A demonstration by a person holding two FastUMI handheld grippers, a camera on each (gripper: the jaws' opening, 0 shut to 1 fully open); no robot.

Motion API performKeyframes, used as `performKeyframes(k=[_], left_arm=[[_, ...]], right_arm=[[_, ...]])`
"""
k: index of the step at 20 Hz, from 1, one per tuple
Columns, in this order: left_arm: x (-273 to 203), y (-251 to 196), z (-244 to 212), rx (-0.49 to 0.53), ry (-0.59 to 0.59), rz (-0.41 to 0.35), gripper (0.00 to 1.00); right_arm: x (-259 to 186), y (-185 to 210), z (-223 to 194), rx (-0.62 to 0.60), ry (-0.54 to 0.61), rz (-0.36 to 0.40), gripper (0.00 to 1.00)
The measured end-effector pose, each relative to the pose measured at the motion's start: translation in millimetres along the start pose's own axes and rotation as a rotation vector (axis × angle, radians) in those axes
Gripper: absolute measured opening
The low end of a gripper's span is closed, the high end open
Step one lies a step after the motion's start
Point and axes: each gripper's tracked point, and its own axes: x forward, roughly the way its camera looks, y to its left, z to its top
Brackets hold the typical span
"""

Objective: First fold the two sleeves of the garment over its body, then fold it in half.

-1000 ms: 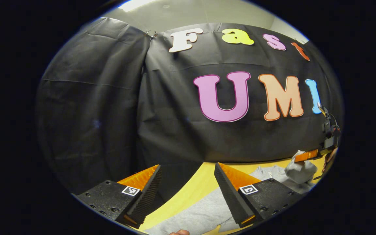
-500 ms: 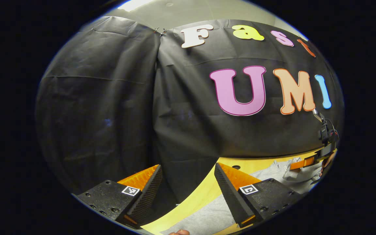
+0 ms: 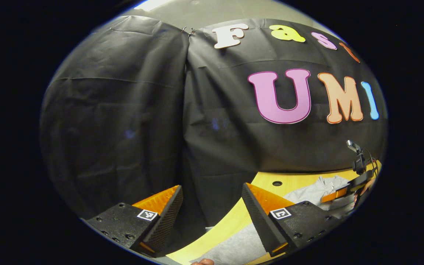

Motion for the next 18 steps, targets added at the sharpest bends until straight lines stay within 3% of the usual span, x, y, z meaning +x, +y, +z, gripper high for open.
performKeyframes(k=[3,9,12,18], left_arm=[[0,-4,-20,0.004,0.037,-0.004,0.99],[2,-20,-67,-0.009,0.136,-0.045,0.95],[2,-26,-100,-0.021,0.215,-0.066,0.99],[-8,-22,-172,-0.057,0.400,-0.059,0.95]], right_arm=[[-15,5,21,0.010,-0.072,0.012,1.00],[-49,-34,32,0.049,-0.154,-0.040,0.98],[-76,-55,40,0.032,-0.193,-0.071,0.98],[-123,-90,53,-0.020,-0.281,-0.144,0.98]])
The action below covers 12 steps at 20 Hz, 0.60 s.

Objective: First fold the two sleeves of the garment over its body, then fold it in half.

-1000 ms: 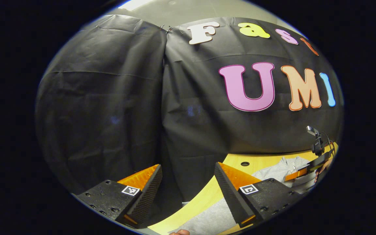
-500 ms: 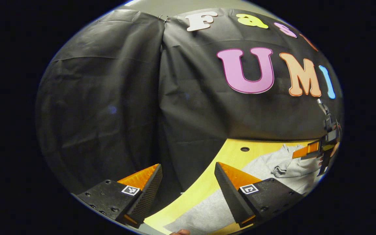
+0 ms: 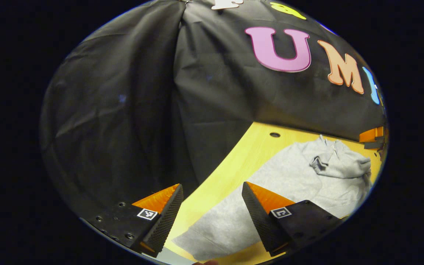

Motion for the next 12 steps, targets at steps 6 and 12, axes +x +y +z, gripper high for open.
performKeyframes(k=[6,12], left_arm=[[2,4,-63,-0.063,0.163,0.018,0.95],[8,13,-100,-0.112,0.264,0.053,0.96]], right_arm=[[-24,-22,-1,-0.002,-0.012,-0.032,0.98],[-39,-27,-1,-0.004,-0.014,-0.030,0.98]])
